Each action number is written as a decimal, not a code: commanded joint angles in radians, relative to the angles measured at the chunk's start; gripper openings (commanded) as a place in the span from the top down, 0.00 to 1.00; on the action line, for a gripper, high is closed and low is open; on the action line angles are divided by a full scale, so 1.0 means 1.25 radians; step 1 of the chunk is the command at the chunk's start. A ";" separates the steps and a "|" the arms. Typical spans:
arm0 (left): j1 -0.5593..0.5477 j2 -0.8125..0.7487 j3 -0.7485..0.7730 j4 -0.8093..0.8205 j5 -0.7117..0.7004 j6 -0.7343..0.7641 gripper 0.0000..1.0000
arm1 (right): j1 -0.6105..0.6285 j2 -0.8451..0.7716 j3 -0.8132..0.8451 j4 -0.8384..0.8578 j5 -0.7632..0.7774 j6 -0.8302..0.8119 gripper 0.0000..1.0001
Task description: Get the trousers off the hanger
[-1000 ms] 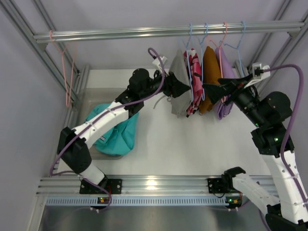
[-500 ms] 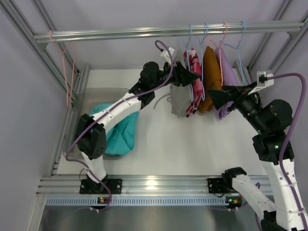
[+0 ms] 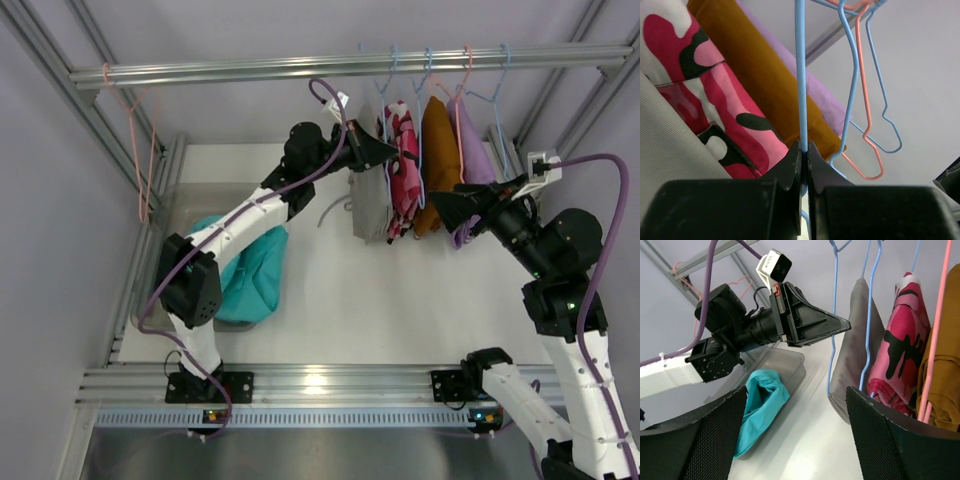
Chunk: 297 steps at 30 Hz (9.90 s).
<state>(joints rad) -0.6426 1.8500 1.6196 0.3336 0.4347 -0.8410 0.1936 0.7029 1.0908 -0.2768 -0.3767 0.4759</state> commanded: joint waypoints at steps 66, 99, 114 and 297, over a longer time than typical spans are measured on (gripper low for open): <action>-0.046 -0.610 -0.352 -0.259 -0.062 0.152 0.18 | 0.311 0.367 0.115 0.469 -0.167 0.375 1.00; -0.146 -0.831 -0.623 -0.332 0.046 0.867 0.01 | 0.284 0.369 0.251 0.421 -0.148 0.381 1.00; -0.209 -0.715 -0.596 -0.233 -0.154 0.819 0.18 | 0.284 0.383 0.258 0.430 -0.149 0.388 1.00; 0.180 -0.742 -0.229 -0.923 -0.326 0.512 1.00 | 0.511 0.475 0.210 0.164 0.179 0.284 0.00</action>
<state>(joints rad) -0.4755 0.9546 1.3331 -0.8001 -0.0170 -0.1310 0.8288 1.3861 1.3586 -0.1482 -0.1425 0.9253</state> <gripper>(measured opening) 0.037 0.993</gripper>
